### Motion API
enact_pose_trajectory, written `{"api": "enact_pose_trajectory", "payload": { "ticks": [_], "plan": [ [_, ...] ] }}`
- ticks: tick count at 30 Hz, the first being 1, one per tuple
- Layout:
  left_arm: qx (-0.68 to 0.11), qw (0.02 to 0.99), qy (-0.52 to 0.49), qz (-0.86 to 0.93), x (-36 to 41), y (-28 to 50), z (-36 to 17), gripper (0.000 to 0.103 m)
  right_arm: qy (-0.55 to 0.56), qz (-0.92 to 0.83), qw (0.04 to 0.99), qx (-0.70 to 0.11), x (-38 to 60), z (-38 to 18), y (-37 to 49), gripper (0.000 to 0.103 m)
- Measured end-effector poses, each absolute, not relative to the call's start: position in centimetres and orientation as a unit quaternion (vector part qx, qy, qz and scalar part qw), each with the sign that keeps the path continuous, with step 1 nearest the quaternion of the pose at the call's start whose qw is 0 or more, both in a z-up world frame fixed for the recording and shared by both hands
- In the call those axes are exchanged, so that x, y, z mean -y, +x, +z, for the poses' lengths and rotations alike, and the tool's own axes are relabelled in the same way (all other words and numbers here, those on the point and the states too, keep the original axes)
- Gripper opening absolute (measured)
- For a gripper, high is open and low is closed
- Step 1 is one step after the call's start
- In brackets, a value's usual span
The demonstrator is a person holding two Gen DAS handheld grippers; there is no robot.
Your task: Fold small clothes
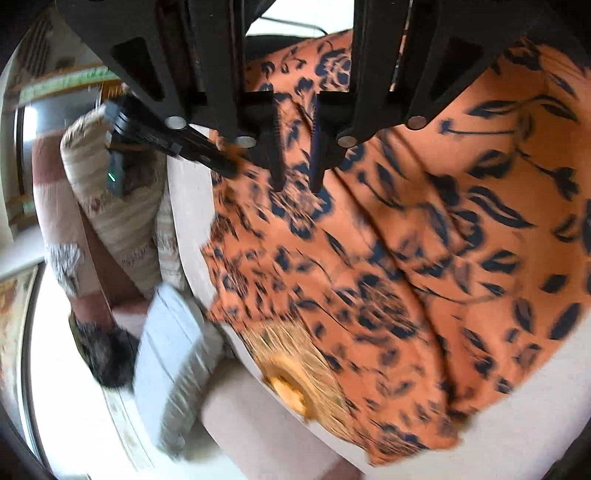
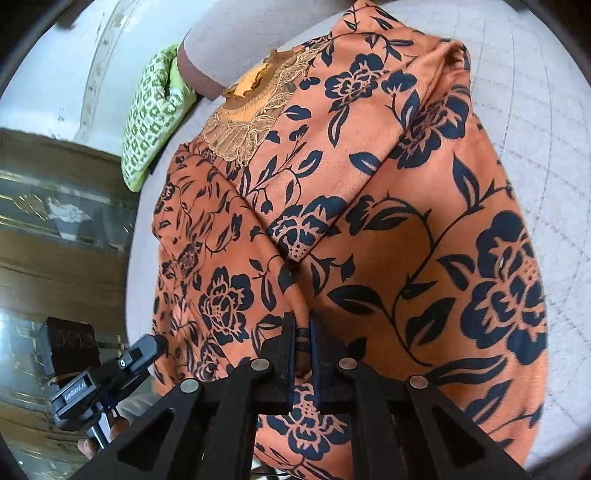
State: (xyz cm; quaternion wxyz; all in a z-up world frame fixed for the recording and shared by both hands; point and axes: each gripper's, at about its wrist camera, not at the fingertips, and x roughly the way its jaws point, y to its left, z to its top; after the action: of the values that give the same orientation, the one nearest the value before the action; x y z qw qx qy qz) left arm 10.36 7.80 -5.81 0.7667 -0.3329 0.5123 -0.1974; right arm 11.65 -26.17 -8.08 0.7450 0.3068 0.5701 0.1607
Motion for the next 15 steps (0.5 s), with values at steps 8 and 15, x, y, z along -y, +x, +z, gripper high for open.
{"api": "enact_pose_trajectory", "payload": {
  "ticks": [8,15],
  "plan": [
    [-0.536,0.753,-0.378,-0.049,-14.7,15.3,-5.0,0.039,0.301,0.128,0.772,-0.545,29.9,-5.7,10.3,0.006],
    [-0.522,0.754,-0.399,-0.009,-18.1,24.5,-5.2,0.039,0.266,0.129,0.776,-0.557,28.5,-5.9,10.3,0.006]
  ]
}}
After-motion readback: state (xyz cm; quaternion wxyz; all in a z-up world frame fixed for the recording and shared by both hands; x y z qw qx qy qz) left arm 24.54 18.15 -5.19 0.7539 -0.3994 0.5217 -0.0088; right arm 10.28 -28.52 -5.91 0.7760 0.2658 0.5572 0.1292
